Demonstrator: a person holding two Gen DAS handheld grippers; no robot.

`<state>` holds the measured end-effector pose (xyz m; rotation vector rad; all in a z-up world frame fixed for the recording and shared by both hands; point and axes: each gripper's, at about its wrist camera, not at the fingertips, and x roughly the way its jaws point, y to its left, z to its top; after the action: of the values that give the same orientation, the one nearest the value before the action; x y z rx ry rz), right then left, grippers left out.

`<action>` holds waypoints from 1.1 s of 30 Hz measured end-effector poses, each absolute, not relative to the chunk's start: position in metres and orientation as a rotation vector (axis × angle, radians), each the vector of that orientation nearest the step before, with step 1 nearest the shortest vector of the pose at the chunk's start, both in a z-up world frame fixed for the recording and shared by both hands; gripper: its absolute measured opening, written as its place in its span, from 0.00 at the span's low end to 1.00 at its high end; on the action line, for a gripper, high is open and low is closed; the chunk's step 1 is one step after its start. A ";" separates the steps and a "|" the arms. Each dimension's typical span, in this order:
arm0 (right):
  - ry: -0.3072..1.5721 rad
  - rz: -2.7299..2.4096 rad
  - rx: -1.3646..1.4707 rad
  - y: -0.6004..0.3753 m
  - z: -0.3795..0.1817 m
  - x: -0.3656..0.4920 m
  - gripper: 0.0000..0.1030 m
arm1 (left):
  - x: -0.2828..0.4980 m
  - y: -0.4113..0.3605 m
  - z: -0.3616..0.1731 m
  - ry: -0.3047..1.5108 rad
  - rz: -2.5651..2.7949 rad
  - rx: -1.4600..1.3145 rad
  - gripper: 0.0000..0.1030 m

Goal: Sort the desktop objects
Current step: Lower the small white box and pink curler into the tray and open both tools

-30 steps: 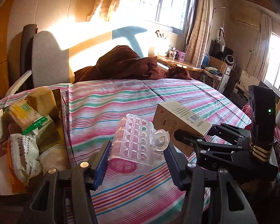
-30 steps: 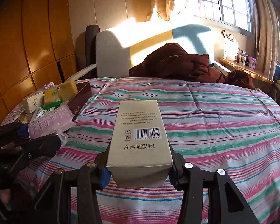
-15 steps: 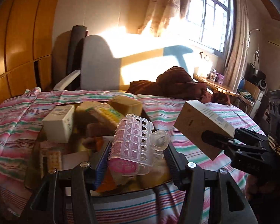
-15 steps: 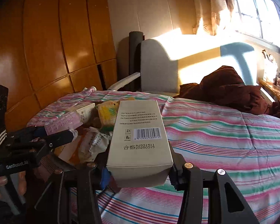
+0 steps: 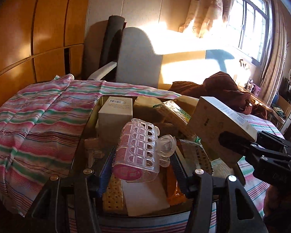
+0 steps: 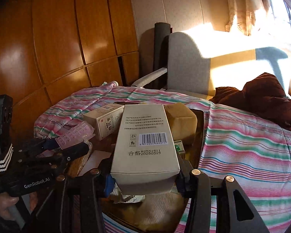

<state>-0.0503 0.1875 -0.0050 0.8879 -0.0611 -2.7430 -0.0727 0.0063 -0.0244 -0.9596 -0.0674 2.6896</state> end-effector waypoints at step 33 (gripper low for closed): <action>-0.061 -2.823 1.023 0.194 -0.028 -0.058 0.51 | -0.053 0.016 -0.029 -0.125 2.654 -0.968 0.58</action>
<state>-0.0575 0.1943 -0.0281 1.0226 -0.0607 -2.8232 -0.0532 0.0159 -0.0288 -0.9675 -0.1252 2.6541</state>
